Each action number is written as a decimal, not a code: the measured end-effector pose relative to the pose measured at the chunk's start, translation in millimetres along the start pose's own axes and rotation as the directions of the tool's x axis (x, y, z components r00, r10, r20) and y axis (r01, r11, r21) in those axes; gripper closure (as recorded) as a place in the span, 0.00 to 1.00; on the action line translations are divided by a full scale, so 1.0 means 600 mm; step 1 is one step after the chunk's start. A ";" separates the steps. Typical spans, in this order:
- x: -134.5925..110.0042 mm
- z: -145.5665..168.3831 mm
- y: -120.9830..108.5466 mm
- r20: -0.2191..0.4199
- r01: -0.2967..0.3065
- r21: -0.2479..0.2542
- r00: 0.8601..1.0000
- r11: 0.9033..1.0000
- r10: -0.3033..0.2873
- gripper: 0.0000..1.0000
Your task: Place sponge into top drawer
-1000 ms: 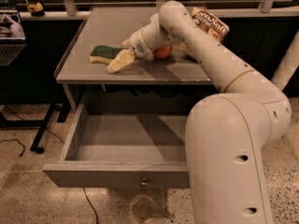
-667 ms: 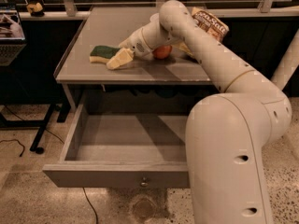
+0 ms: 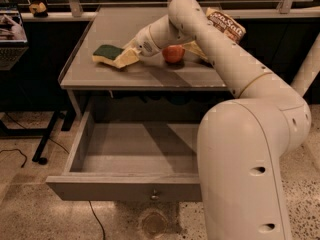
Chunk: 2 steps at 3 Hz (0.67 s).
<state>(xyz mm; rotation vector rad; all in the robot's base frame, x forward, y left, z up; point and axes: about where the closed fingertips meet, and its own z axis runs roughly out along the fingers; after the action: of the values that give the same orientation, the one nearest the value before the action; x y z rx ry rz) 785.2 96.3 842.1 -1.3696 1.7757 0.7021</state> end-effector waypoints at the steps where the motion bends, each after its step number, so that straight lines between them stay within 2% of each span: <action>1: 0.000 0.000 0.000 0.000 0.000 0.000 1.000 1.000 0.000 1.00; 2: -0.002 -0.001 0.019 0.005 0.016 -0.048 1.000 0.999 -0.016 1.00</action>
Offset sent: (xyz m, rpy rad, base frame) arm -0.0245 0.0003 0.0090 0.0168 0.0200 0.1097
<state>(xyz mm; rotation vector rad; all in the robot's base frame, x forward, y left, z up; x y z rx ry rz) 774.2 100.0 843.1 -1.4113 1.7525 0.7428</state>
